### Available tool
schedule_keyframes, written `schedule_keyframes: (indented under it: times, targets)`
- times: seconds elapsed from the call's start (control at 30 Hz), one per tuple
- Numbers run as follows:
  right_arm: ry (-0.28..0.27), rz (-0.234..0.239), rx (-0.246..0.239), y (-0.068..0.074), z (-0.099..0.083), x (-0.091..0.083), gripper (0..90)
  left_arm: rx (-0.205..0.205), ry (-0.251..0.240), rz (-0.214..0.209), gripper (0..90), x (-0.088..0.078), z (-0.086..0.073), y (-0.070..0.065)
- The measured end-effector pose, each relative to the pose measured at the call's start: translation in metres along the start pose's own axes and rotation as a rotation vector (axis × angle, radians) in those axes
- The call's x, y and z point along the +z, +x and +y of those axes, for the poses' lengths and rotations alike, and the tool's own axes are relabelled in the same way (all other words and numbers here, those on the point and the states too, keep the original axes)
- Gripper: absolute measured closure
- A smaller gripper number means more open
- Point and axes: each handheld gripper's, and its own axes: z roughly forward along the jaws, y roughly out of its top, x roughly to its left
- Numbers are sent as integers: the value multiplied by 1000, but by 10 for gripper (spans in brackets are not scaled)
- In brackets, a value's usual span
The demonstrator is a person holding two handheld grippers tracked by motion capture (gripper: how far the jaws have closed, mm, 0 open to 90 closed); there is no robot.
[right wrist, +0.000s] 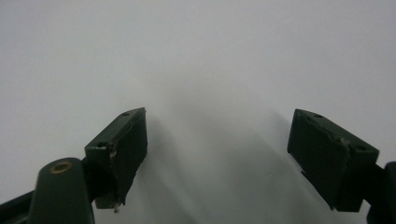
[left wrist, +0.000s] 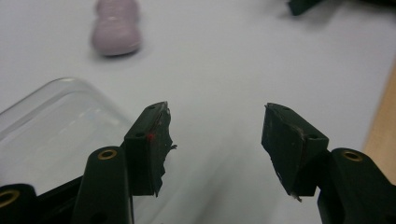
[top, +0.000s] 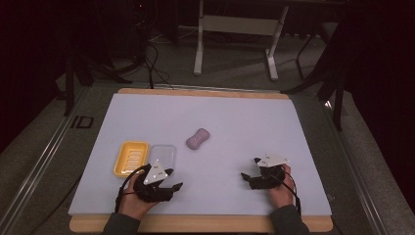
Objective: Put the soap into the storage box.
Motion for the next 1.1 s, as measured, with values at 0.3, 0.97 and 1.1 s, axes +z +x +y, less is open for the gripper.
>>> schedule_keyframes:
  times: [0.3, 0.97, 1.1]
  targets:
    - [-50, 8, 2, 0, -2, -4, 195, 1, 50, 38, 428, -2, 7, 15]
    - [-77, 43, -11, 0, -3, -7, 196, 9, 60, 74, 405, 7, 41, 42]
    - [-77, 44, -11, 0, -3, -7, 196, 9, 68, 74, 405, 10, 47, 47]
